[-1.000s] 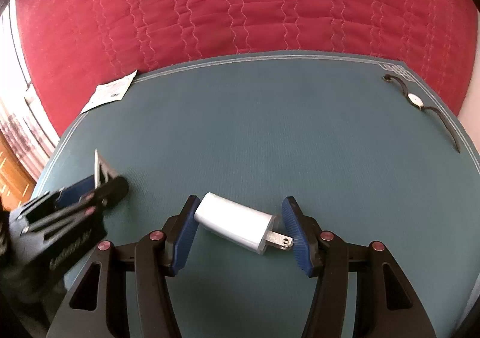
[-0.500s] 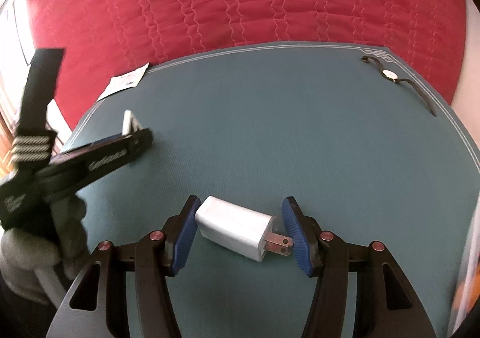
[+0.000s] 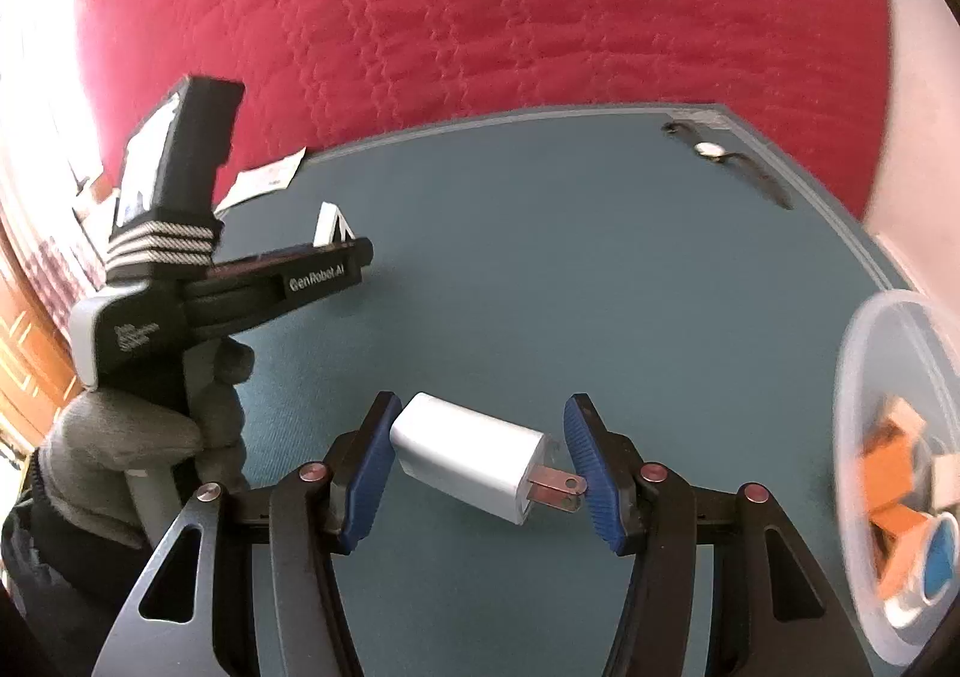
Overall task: Organize rigid objects
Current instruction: 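Carry the charger plug into the bin with the right gripper while the left holds the wedge, then open the right gripper to drop the charger plug in the bin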
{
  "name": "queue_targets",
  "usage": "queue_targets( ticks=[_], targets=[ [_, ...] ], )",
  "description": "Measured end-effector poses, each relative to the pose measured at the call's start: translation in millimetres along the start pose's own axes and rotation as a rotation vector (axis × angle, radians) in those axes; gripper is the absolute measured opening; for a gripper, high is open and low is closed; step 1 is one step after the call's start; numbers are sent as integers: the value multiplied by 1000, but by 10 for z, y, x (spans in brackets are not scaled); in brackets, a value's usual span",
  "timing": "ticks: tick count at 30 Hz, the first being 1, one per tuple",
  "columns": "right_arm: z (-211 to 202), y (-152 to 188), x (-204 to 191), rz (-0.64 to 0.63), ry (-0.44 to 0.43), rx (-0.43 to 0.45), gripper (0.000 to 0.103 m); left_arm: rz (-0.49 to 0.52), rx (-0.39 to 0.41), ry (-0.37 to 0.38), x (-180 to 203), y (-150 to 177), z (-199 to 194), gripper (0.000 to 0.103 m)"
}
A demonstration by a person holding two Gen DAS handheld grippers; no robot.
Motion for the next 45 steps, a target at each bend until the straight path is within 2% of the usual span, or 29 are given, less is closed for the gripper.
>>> queue_targets(
  ticks=[13,22,31,45],
  targets=[
    [-604,229,540,108,124,48,57,72,-6,52,385,156,-111,44],
    [-863,342,983,185,229,61,57,137,-9,101,714,310,-228,44],
    [-906,437,1404,254,315,53,57,175,-24,189,972,478,-371,44],
    [-897,626,1964,379,401,25,57,239,-21,227,1180,677,-431,44]
  ],
)
Point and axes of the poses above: each gripper's, at about its wrist camera, not at the fingertips, and z roughly the way its jaws point, x to its right, y to its underside, the point moved 3 cm from there along z, roughly the way its jaws point, and after that the axes turned 11 degrees about -z, right-handed, at the moved point
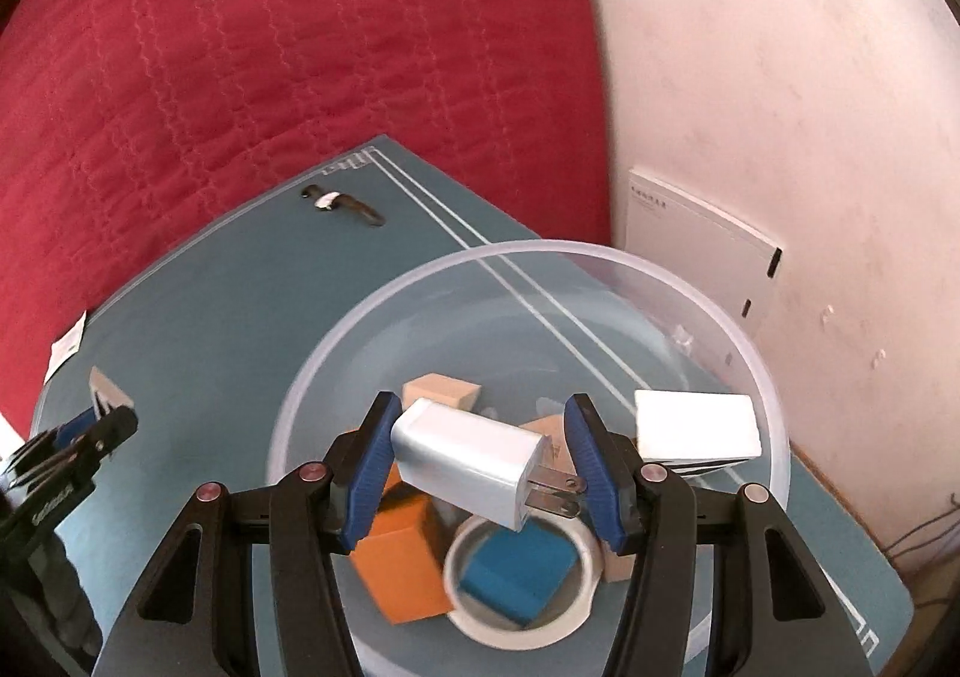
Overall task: Organize rigid objects
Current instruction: 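Open the right gripper to drop the charger plug in the bin, then carry the white striped wedge to the bin with the left gripper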
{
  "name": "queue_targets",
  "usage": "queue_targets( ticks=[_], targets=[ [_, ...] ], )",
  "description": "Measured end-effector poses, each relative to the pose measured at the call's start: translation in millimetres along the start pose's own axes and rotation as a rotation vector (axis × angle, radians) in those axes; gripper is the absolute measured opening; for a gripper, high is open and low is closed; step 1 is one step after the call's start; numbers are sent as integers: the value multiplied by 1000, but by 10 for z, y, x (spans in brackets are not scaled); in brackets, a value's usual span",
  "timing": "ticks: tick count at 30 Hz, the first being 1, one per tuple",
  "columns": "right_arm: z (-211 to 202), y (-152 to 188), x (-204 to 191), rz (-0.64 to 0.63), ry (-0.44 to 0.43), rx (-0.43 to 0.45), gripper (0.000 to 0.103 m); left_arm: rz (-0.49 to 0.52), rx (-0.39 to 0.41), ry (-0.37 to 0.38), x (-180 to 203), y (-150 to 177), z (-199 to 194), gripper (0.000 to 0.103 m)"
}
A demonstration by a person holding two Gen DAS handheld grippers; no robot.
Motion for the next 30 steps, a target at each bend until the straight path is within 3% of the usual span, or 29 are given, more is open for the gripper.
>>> queue_targets(
  ticks=[14,30],
  targets=[
    [28,25,113,26,19,-5,58,4,-16,14,59,31,26,44],
    [-306,130,179,-45,26,20,58,26,-36,51,196,120,42,44]
  ],
)
Point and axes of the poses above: each gripper's, at about its wrist camera, not at the fingertips, and z roughly the way its jaws point, x to its right, y to its underside, the point moved 3 cm from there along z, roughly the way its jaws point, and after that the axes turned 11 degrees about -z, right-handed, at the moved point
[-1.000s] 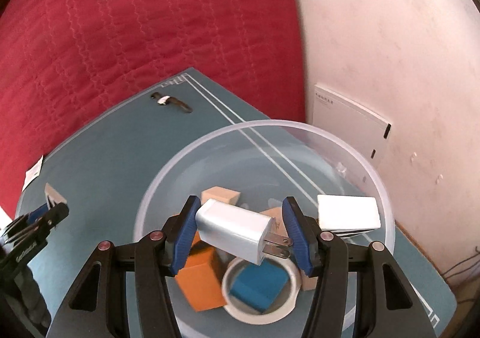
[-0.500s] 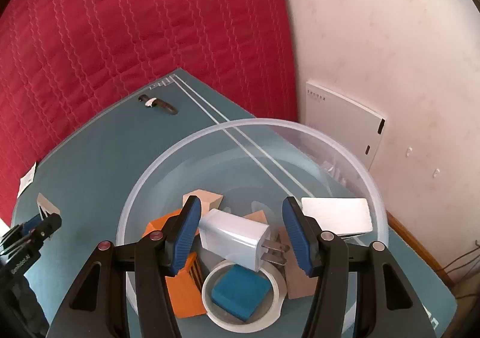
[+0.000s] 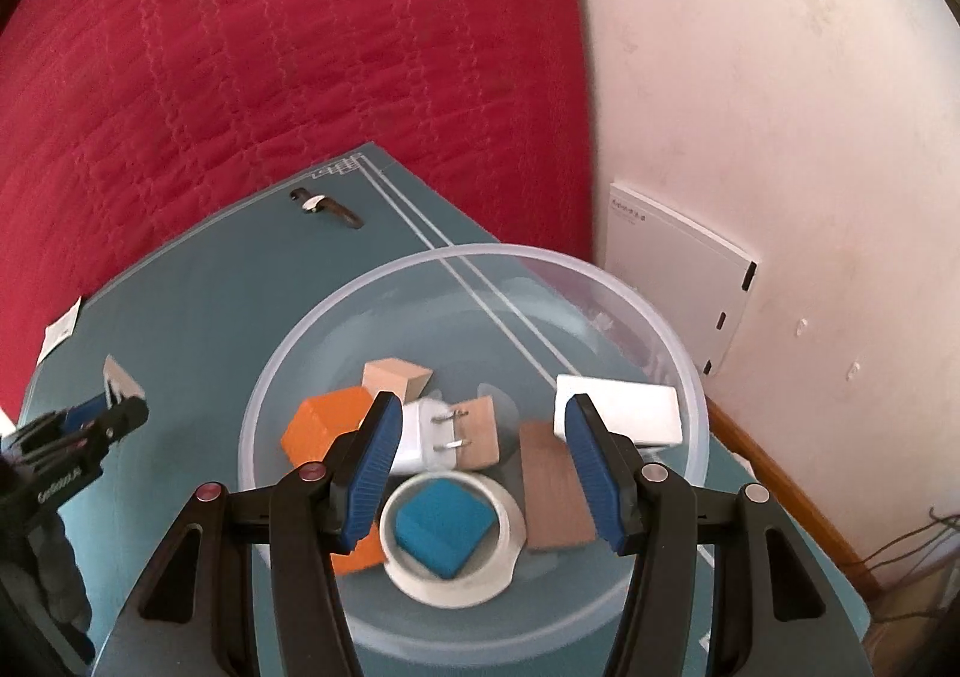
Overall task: Organize rigid objects
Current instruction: 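Carry the white striped wedge to the bin with the left gripper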
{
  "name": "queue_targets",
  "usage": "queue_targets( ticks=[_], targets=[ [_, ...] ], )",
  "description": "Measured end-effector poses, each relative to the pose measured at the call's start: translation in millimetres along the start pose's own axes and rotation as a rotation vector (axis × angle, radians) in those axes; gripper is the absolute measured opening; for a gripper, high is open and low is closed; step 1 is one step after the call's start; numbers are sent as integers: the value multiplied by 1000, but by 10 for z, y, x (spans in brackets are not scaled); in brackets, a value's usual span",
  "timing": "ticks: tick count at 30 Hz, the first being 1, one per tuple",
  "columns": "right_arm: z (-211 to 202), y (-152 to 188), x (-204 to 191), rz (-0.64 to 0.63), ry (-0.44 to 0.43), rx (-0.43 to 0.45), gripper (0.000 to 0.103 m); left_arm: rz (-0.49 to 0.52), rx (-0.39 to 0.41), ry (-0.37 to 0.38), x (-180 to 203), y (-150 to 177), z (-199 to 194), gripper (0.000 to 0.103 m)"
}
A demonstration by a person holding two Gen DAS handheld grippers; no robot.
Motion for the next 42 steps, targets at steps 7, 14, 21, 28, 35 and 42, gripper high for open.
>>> queue_targets(
  ticks=[7,14,21,28,35,42],
  targets=[
    [-20,116,-98,-91,14,-21,58,3,-8,26,72,17,-13,44],
    [129,184,-73,-100,13,-56,58,2,-7,53,143,26,-44,44],
    [122,180,-8,-72,5,-31,58,22,-11,95,275,74,-82,44],
    [12,99,78,-41,-3,21,58,49,-28,164,509,132,-137,44],
    [-114,-7,167,-19,-9,74,58,59,-49,207,792,166,-150,44],
    [-126,17,285,-2,-27,87,58,80,-62,242,1075,151,-125,44]
  ],
)
Point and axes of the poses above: each gripper's, at about its wrist camera, not at the fingertips, and z roughly the way its jaws point, x to its right, y to its underside, the point moved 3 cm from there along z, roughly the way its jaws point, and after that the axes turned 11 degrees about -z, right-handed, at the moved point
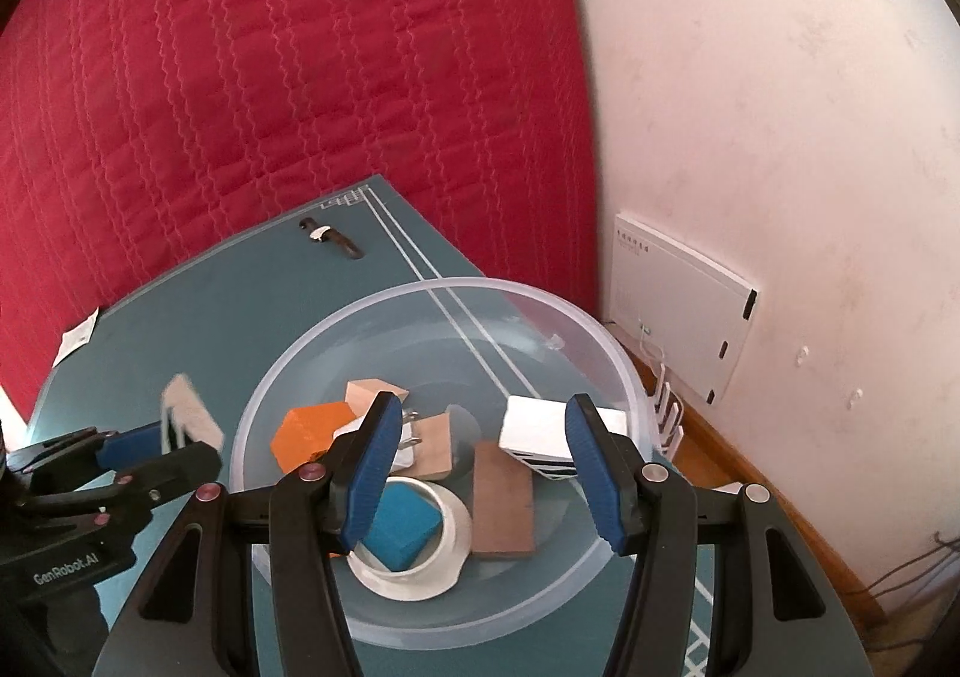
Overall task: Organize rigid objects
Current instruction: 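Carry the white striped wedge to the bin with the left gripper, then lower the white wedge into the bin and open the left gripper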
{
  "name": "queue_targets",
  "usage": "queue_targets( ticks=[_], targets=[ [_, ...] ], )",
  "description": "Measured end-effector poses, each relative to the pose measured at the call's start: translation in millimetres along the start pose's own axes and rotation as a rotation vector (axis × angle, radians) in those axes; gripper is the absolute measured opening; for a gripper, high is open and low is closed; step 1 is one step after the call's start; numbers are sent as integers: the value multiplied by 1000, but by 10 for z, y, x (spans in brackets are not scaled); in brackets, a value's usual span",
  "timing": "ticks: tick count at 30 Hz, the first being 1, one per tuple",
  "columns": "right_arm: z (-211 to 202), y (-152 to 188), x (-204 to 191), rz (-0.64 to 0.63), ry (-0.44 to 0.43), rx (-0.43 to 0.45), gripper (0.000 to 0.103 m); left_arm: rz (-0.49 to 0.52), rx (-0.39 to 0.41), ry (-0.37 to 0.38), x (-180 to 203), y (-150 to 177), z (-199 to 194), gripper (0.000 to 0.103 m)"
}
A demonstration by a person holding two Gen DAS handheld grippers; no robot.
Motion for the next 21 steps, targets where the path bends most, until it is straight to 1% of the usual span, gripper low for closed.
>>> queue_targets(
  ticks=[6,10,13,15,16,18,21],
  targets=[
    [35,50,87,6,-16,-6,58,9,-1,14,165,-50,109,44],
    [31,68,145,13,-25,-5,58,2,-11,11,180,-41,190,44],
    [34,92,180,21,-32,-1,58,-23,-24,7,129,-15,234,45],
    [36,123,190,22,-35,1,58,-47,-30,7,90,-21,250,52],
    [35,136,192,20,-37,1,58,-59,-25,19,69,-22,227,53],
    [49,153,190,20,-44,0,58,-71,-13,7,51,-15,165,65],
    [57,167,192,22,-50,-2,58,-80,6,4,9,0,65,69]
  ],
)
Point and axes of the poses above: each gripper's, at about its wrist camera, not at the fingertips, and z roughly the way its jaws point, x to its right, y to its underside, the point moved 3 cm from there along z, roughly the way its jaws point, and after that the axes turned 11 degrees about -z, right-handed, at the moved point
